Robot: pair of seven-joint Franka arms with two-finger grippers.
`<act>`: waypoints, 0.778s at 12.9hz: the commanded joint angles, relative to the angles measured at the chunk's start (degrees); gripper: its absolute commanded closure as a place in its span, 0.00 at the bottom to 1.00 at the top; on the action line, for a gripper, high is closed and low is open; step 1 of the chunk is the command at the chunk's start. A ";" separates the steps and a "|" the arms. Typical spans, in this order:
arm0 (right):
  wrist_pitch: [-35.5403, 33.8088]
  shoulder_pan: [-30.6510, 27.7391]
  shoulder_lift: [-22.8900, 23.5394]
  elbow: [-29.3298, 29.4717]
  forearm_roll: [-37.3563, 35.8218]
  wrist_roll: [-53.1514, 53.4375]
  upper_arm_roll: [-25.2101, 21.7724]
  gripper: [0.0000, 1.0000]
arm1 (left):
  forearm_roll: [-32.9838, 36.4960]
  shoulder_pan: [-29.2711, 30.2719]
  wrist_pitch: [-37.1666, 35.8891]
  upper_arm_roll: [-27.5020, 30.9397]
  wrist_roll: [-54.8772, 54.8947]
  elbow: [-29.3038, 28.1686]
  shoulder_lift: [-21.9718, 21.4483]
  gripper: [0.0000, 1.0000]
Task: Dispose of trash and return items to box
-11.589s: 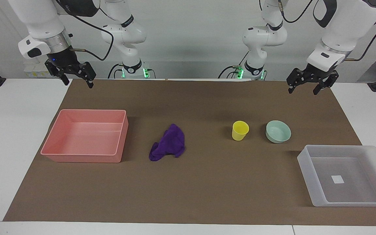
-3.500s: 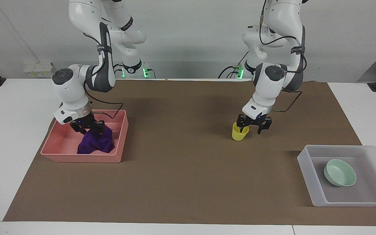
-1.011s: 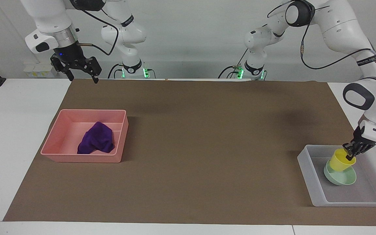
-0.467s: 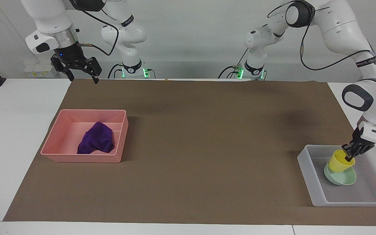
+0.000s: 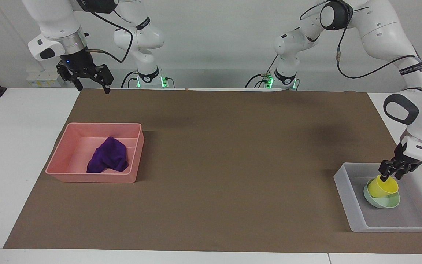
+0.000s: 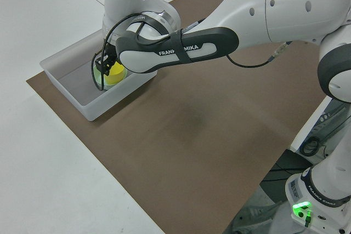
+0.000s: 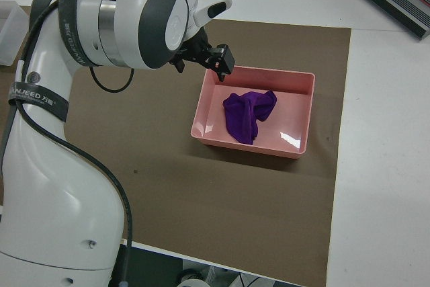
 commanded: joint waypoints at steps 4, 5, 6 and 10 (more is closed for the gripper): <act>0.28 -0.50 -1.03 -1.38 0.61 -0.26 0.33 0.00 | -0.49 -8.83 -12.03 0.65 0.72 -7.44 -13.40 0.00; 0.63 -0.59 -1.03 -1.38 0.61 -0.43 0.33 0.00 | -0.41 -10.67 -12.04 0.65 0.63 -9.55 -15.51 0.00; 0.89 -0.32 -0.94 -1.29 0.61 -0.43 0.41 0.00 | -0.40 -11.82 -12.12 0.65 0.54 -11.22 -17.79 0.00; 0.98 -0.06 -1.12 -1.99 0.61 -3.39 0.85 0.00 | -0.23 -16.04 -17.47 0.65 0.37 -11.95 -23.69 0.00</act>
